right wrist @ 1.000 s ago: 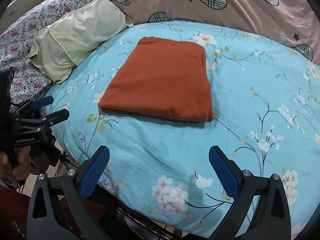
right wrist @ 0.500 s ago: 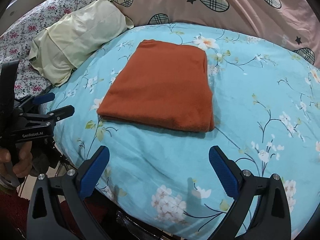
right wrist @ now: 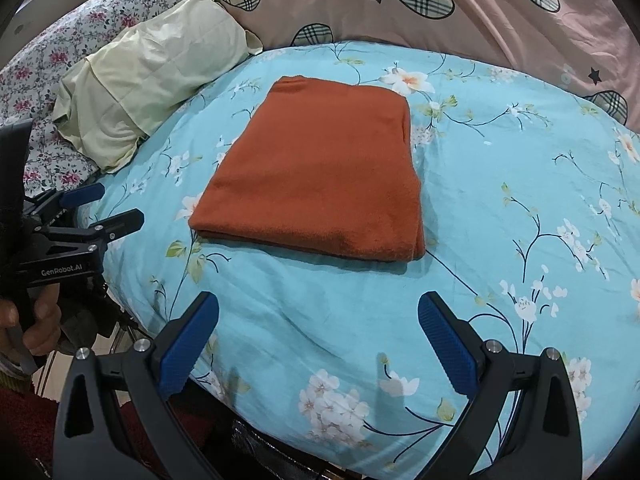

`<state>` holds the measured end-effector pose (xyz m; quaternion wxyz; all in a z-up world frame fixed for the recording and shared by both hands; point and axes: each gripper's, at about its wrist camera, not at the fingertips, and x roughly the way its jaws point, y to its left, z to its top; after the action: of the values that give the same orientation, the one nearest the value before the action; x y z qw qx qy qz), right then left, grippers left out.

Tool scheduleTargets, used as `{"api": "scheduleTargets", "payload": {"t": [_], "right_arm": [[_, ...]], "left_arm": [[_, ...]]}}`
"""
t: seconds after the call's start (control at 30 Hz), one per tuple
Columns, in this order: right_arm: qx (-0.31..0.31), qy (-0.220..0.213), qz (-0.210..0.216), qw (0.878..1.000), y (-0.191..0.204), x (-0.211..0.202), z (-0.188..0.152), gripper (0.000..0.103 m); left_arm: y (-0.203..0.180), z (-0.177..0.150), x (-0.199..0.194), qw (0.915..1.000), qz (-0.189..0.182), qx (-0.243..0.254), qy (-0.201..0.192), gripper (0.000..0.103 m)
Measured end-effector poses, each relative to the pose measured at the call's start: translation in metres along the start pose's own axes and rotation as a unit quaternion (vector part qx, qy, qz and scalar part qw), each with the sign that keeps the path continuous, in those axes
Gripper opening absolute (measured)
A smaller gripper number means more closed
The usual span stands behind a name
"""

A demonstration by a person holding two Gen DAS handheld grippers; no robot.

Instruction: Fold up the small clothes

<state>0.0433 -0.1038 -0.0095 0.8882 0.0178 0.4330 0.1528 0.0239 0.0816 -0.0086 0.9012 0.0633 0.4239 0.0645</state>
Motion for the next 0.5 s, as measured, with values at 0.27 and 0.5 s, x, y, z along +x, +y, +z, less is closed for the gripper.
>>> {"api": "scheduleTargets", "payload": {"t": [0.27,0.5], "right_arm": [[0.003,-0.001,-0.002,1.000,-0.0010,0.0004,0.0007,0.100],[0.003,0.002,-0.003,1.000,-0.0026,0.0017,0.0004,0.100]], "left_arm": [[-0.0006,-0.0009,0.0011,1.0000,0.004,0.000,0.001,0.093],[-0.0016,-0.0014,0.0010,1.0000,0.005,0.002,0.001,0.093]]}}
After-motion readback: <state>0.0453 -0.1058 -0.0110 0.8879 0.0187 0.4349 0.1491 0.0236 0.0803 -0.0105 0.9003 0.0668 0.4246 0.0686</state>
